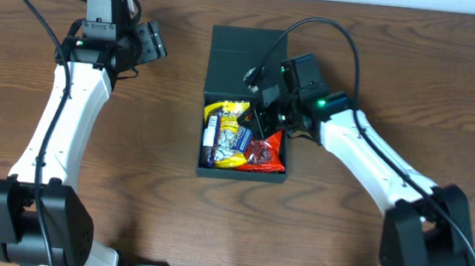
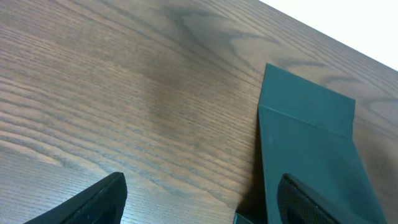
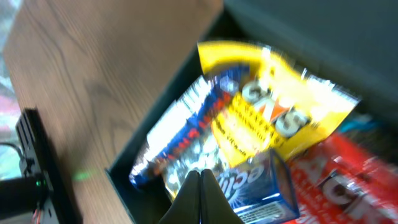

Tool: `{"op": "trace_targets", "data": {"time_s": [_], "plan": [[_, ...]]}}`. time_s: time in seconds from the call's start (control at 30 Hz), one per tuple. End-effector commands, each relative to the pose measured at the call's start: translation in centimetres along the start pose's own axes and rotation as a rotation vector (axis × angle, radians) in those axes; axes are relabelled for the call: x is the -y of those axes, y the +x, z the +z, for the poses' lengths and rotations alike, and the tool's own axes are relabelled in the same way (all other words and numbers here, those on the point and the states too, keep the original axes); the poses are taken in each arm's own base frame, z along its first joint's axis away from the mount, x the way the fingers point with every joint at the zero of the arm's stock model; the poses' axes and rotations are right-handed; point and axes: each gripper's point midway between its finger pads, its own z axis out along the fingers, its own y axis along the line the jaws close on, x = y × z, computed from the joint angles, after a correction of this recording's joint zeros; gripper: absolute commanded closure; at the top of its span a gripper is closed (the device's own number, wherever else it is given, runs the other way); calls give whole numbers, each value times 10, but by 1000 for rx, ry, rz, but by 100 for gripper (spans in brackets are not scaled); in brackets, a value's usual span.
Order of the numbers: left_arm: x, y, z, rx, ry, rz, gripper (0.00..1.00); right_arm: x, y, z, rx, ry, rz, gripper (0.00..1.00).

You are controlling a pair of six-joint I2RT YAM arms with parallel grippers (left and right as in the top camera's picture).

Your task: Pack container

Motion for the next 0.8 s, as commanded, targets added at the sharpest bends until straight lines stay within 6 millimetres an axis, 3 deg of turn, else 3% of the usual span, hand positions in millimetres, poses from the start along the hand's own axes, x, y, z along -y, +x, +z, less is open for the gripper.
{"op": "trace_targets", "data": {"time_s": [0.0, 0.27, 0.5, 0.57, 0.67, 0.77], "plan": [[1, -7, -5, 19, 8, 20, 22, 1, 15, 13, -63, -32, 2, 99], [2, -9, -5, 27, 11, 21, 21, 36, 32, 16, -134, 149, -19, 99], [2, -9, -5, 30, 12, 21, 21, 48, 36, 18, -149, 198, -36, 99], [2, -9, -5, 30, 12, 21, 21, 42, 27, 18, -118, 170, -49, 99], [3, -10, -5, 32, 15, 31, 24, 26, -3, 7, -18, 114, -50, 99], [3, -9, -2, 27, 13, 45, 40, 15, -46, -25, 114, 125, -86, 99]]}}
